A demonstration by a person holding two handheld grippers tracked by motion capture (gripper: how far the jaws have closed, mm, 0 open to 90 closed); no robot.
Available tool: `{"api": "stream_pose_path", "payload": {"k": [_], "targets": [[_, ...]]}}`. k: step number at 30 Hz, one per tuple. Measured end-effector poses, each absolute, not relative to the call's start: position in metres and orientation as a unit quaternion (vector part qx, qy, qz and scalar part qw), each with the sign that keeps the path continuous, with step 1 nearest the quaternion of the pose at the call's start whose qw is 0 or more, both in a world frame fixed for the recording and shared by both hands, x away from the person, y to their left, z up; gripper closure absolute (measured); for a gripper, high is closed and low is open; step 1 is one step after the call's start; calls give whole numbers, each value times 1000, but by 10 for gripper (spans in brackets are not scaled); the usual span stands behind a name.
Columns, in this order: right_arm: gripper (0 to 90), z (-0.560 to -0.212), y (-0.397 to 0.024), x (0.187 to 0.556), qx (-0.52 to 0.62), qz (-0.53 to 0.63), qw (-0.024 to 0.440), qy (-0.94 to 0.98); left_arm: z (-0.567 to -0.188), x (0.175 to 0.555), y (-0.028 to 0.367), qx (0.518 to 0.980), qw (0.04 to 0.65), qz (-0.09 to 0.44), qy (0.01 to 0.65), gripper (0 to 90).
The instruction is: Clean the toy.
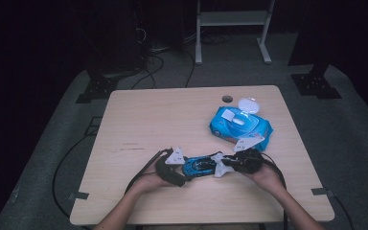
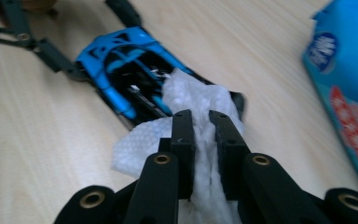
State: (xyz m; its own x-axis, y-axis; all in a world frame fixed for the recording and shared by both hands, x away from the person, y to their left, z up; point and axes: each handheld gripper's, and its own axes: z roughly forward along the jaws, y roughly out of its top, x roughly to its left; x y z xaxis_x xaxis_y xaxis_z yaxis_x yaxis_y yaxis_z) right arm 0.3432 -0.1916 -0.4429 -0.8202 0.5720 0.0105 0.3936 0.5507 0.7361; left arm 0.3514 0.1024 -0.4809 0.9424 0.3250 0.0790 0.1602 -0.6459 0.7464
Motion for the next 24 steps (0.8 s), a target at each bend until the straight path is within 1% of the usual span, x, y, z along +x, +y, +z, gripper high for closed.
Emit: {"api": "stream_pose_path", "payload": {"k": [5, 8, 11, 12, 13, 15, 17, 23, 24], "targets": [[803, -440, -190, 355, 291, 390, 119, 865, -481, 351, 102, 901, 400, 105, 133, 251], [803, -441, -167, 366, 274, 380, 131, 874, -481, 351, 102, 901, 400, 105, 134, 251], [803, -443, -162, 371, 272, 371, 132, 878, -481, 351, 102, 901, 399, 104, 134, 251], [803, -444, -163, 373, 275, 370, 130, 878, -481, 351, 102, 901, 399, 104, 134, 251], [803, -444, -174, 374, 287, 379, 119, 872, -481, 352, 102, 901, 399, 102, 135, 251], [803, -443, -183, 370, 294, 380, 123, 868, -481, 352, 102, 901, 399, 102, 137, 251], [805, -445, -194, 364, 306, 390, 102, 862, -481, 352, 102, 901, 399, 102, 137, 250], [806, -444, -199, 349, 294, 393, 91, 867, -480, 351, 102, 902, 395, 105, 137, 249], [806, -444, -200, 349, 295, 395, 83, 866, -480, 351, 102, 902, 395, 105, 137, 249]]}}
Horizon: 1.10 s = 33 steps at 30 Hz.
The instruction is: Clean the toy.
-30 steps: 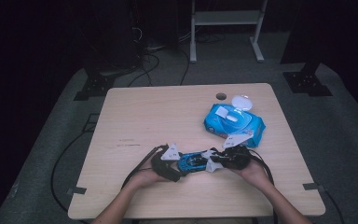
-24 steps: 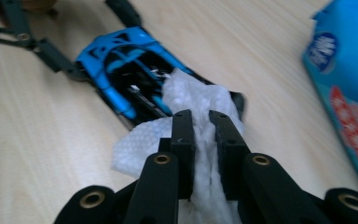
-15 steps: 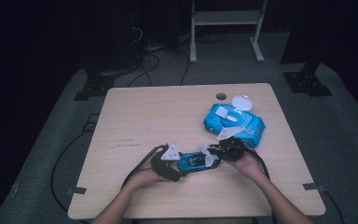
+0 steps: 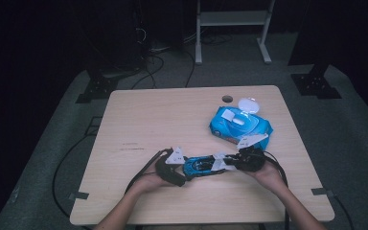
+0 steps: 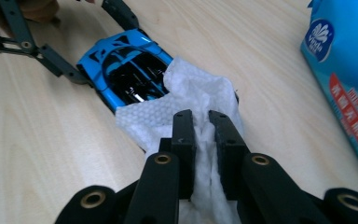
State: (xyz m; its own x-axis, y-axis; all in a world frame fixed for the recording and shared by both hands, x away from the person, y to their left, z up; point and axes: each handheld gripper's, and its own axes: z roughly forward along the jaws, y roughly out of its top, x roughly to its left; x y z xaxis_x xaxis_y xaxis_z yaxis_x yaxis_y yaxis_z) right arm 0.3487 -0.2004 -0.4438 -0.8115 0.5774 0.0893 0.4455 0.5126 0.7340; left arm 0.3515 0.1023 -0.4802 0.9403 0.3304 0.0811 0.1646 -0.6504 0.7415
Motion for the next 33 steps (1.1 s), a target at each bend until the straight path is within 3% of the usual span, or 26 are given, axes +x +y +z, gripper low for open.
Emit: {"api": "stream_pose_path", "payload": {"k": [9, 17, 30, 33], "targets": [[806, -438, -197, 353, 300, 412, 90, 855, -481, 353, 102, 901, 397, 102, 138, 252], [806, -447, -147, 379, 279, 398, 78, 870, -481, 353, 104, 901, 397, 103, 139, 251], [806, -423, -211, 364, 329, 424, 99, 838, -481, 353, 102, 899, 401, 100, 144, 251], [807, -426, -210, 354, 317, 441, 72, 837, -481, 354, 102, 900, 400, 98, 144, 251]]}}
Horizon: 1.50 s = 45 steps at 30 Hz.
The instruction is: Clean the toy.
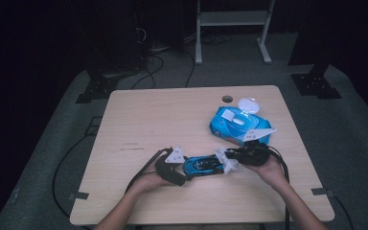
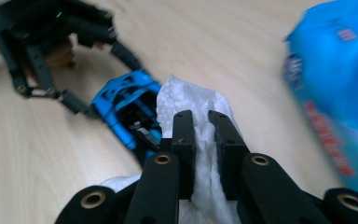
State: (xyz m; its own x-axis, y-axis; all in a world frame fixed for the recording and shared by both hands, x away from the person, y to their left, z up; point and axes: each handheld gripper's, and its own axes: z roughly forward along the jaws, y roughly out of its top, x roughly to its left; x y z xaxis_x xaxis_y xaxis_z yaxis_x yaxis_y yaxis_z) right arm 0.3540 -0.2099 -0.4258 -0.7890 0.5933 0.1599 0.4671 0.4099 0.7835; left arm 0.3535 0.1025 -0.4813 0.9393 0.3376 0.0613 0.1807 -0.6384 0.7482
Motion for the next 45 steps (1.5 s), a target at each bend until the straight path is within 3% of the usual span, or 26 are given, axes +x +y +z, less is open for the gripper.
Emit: {"api": "stream_pose_path", "payload": {"k": [6, 10, 13, 19, 26, 35, 41, 45], "targets": [[806, -449, -178, 350, 279, 409, 51, 867, -481, 354, 103, 901, 399, 98, 143, 251], [806, -445, -187, 348, 283, 389, 75, 874, -482, 355, 104, 899, 402, 90, 150, 259], [806, -438, -202, 349, 302, 389, 87, 866, -482, 356, 107, 898, 403, 92, 151, 313], [801, -437, -205, 361, 322, 405, 71, 853, -479, 357, 104, 903, 394, 90, 150, 299], [695, -443, -207, 364, 326, 400, 68, 854, -473, 361, 108, 890, 421, 57, 164, 251], [545, -451, -214, 382, 361, 394, -18, 845, -471, 377, 118, 864, 449, -2, 228, 302], [531, -454, -211, 389, 358, 392, -53, 846, -476, 384, 123, 855, 449, -51, 256, 319], [543, -457, -209, 393, 357, 391, -73, 845, -478, 384, 123, 852, 453, -56, 257, 327]]}}
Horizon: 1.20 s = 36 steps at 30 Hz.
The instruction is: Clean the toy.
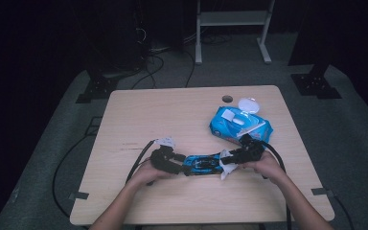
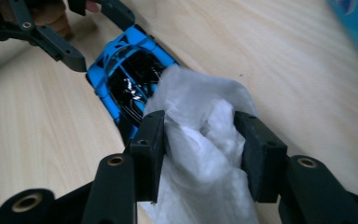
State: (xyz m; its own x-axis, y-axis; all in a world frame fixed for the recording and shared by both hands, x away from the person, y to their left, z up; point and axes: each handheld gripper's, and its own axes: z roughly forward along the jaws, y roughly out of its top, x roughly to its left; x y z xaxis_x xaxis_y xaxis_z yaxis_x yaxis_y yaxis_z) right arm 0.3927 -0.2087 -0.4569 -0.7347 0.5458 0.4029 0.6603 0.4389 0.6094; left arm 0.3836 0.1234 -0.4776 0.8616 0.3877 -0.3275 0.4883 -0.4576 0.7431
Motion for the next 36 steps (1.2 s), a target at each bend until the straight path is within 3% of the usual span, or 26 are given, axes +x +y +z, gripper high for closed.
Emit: {"api": "stream_pose_path", "payload": {"k": [2, 6, 10, 15, 18, 21, 22, 25, 27, 36], "targets": [[588, -460, -205, 393, -349, -392, 85, -847, -478, 383, 124, 852, 454, -54, 256, 327], [595, -459, -201, 391, -336, -389, 70, -855, -480, 381, 126, 848, 462, -51, 255, 326], [608, -461, -201, 381, -311, -413, 35, -855, -481, 381, 124, 853, 450, -51, 258, 242], [609, -460, -200, 371, -287, -424, -7, -859, -480, 381, 122, 857, 447, -55, 250, 231], [610, -457, -197, 356, -247, -428, -69, -867, -481, 382, 120, 856, 449, -71, 246, 233], [616, -455, -195, 345, -218, -429, -103, -871, -483, 383, 118, 848, 461, -90, 245, 282], [616, -455, -193, 343, -212, -427, -111, -872, -483, 383, 118, 847, 466, -92, 236, 342], [615, -454, -190, 340, -208, -422, -128, -873, -480, 380, 116, 853, 466, -67, 224, 378], [637, -452, -189, 342, -219, -418, -149, -869, -473, 376, 118, 854, 477, -21, 208, 446], [708, -452, -193, 345, -247, -424, -164, -856, -467, 358, 116, 860, 483, 93, 135, 562]]}}
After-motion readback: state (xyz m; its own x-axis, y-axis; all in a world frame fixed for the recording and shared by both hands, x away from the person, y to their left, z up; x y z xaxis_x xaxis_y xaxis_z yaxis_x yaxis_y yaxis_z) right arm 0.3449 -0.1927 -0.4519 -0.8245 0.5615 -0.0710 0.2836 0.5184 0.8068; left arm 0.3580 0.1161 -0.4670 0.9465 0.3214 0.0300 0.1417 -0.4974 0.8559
